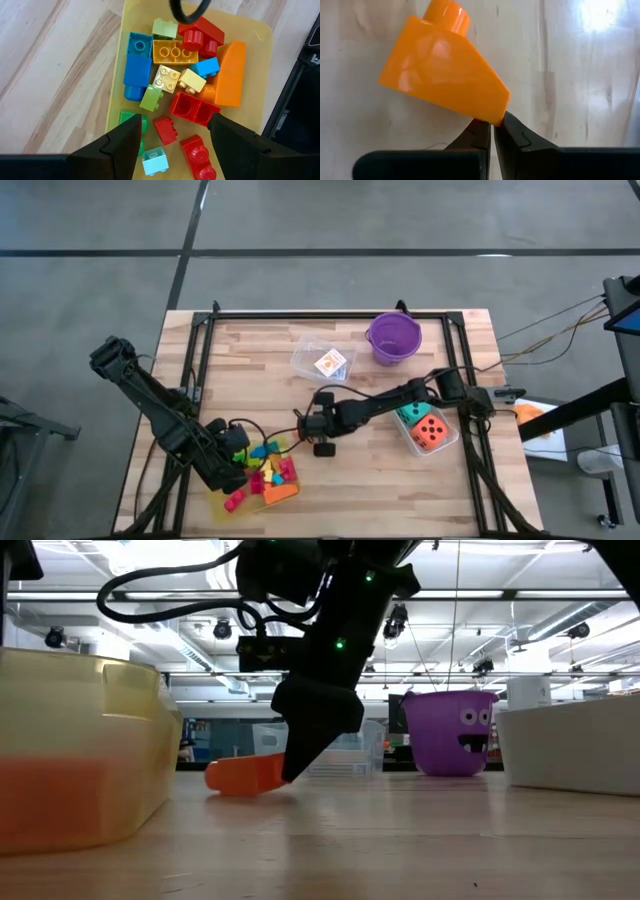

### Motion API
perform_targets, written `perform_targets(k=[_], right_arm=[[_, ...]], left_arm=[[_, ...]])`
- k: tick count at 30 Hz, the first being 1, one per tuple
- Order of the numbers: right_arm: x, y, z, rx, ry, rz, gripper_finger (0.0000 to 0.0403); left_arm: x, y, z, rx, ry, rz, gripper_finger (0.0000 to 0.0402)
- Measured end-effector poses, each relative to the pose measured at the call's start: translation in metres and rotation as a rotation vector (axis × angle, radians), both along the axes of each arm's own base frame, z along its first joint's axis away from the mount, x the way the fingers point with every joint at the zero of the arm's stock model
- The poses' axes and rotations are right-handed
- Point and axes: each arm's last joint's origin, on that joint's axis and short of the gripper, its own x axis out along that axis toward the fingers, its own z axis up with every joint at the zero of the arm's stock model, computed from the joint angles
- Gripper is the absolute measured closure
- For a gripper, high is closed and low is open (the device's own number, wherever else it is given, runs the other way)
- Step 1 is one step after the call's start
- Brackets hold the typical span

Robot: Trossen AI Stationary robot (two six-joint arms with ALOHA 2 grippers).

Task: Pick & Place Toys
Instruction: Put the orange game piece into the yellow bin

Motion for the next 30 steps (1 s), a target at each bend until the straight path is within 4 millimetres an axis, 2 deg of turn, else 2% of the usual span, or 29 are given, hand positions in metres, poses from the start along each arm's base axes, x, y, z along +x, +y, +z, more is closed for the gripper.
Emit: perform_targets(k=[10,30], right_arm=[[-0.003,0.009,0.005,-0.020,-0.013,0.008,0.0396],[-0.024,0.024,0.069,-0.104,-0.134,-0.027,0.0396]], left_arm=[[0.000,0.000,0.000,-0.003,0.002,0.003,0.0173],[0.000,0.000,0.000,-0.016,0.003,0.024,0.0174]])
